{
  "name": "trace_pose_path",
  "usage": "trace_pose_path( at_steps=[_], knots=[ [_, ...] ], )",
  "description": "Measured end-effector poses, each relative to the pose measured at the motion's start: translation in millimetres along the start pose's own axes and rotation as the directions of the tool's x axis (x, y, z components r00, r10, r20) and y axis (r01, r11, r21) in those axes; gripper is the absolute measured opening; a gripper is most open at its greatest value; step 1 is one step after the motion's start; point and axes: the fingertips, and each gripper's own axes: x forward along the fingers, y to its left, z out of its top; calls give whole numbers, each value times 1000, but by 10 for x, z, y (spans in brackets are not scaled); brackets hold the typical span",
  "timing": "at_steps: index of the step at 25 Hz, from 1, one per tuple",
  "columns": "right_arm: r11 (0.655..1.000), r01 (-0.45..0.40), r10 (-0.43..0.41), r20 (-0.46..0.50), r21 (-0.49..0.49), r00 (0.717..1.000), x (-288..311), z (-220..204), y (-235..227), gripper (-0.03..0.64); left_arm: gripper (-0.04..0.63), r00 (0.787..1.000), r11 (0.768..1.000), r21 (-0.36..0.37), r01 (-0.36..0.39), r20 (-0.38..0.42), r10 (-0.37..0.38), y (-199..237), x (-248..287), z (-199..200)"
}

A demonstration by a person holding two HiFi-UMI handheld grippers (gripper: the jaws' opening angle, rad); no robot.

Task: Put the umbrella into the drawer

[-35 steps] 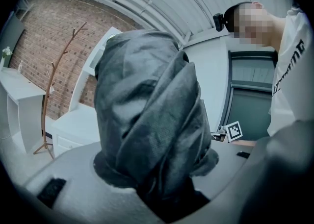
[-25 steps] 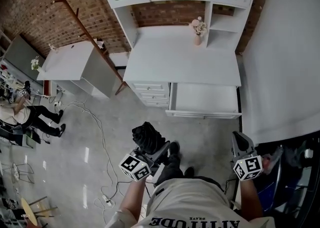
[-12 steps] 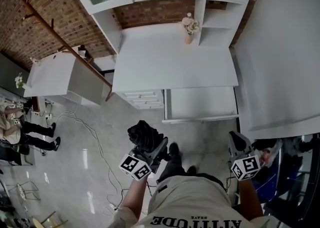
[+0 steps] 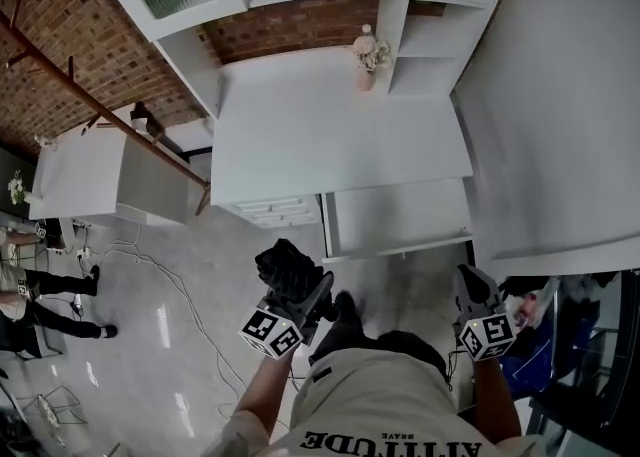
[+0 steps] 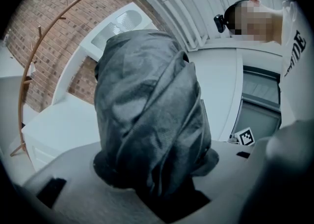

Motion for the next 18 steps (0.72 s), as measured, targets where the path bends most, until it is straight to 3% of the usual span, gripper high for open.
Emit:
trace_pose_path(
  at_steps=[5,9,16,18],
  knots=[
    [1000,15,-15,-9,-8,1000,104,7,35,35,253,1000,1000,0,16,-7,-16,135,124,66],
    [1000,9,-9,-12,-12,1000,138,12,18,35,253,999,998,-45,-51,16,52,272,155,96],
    [1000,-30,30,-14,-4,999,331,40,-208,35,253,996,993,-72,-93,10,94,242,335,49],
    [998,-60,60,-25,-5,998,451,28,-283,35,255,992,987,-109,-122,10,124,264,413,28]
  ],
)
